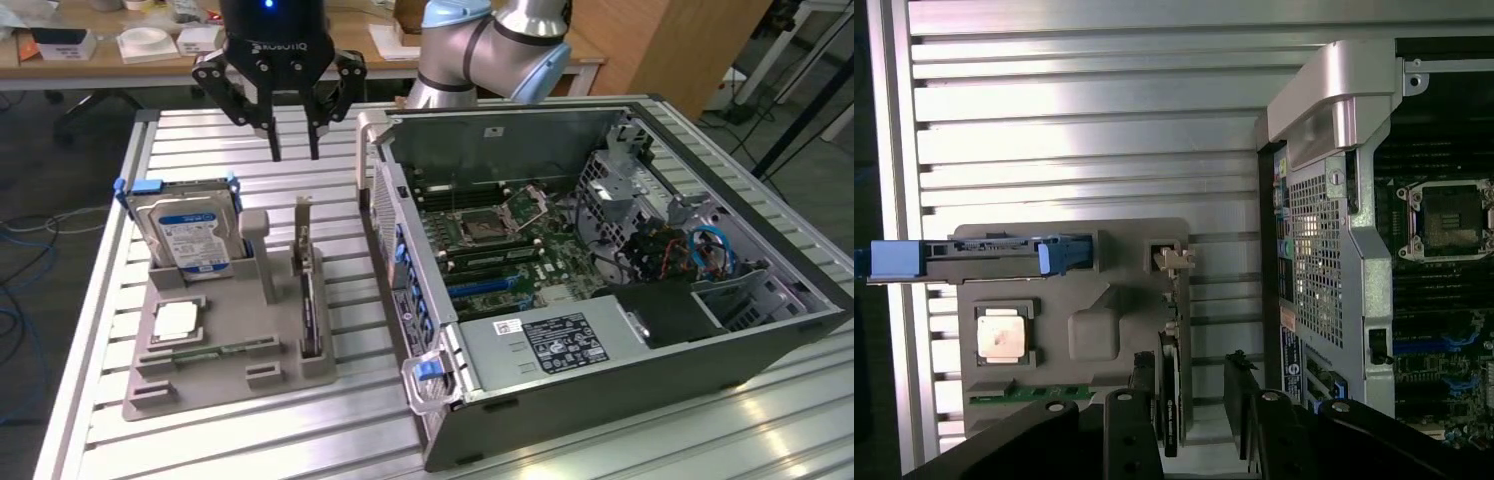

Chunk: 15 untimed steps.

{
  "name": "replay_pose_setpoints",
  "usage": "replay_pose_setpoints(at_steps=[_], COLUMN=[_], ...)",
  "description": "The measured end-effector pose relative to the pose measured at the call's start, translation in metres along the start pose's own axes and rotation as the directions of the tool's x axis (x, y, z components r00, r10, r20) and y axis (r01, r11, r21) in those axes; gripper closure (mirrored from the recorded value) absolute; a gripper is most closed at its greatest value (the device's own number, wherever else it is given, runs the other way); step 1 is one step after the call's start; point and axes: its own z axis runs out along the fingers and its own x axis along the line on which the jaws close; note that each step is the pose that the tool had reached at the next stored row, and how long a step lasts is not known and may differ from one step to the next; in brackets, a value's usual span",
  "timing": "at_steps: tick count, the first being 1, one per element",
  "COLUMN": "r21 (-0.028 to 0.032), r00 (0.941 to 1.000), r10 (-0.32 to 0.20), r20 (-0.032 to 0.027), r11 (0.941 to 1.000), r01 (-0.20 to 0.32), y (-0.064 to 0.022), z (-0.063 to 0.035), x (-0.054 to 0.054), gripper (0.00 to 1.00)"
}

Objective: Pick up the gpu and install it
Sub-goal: 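Pick up the gpu and move the gpu toward the slot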

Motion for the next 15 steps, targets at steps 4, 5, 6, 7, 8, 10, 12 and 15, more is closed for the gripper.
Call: replay_pose_setpoints(at_steps=[4, 5, 6, 7, 8, 10, 12, 15], r21=[0.0001, 0.0002, 0.0002, 0.0003, 0.0006, 0.0017, 0.0029, 0.0039], r00=[1.0, 1.0, 1.0, 1.0, 1.0, 1.0, 1.0, 1.0], r10=[0.0, 0.0, 0.0, 0.0, 0.0, 0.0, 0.0, 0.0], r20=[0.0, 0.0, -0.0001, 0.0, 0.0, 0.0001, 0.0002, 0.0003], r11=[1.0, 1.0, 1.0, 1.0, 1.0, 1.0, 1.0, 1.0], r01=[0.0, 0.0, 0.0, 0.0, 0.0, 0.0, 0.0, 0.0], y=[0.0, 0.0, 0.0, 0.0, -0.0001, -0.0001, -0.0002, -0.0003], z=[0.0, 0.0, 0.0002, 0.0006, 0.0011, 0.0023, 0.0041, 0.0067], x=[0.0, 0.0, 0.0, 0.0, 0.0, 0.0, 0.0001, 0.0002], gripper=[0.59, 0.59, 0.59, 0.59, 0.59, 0.59, 0.59, 0.59])
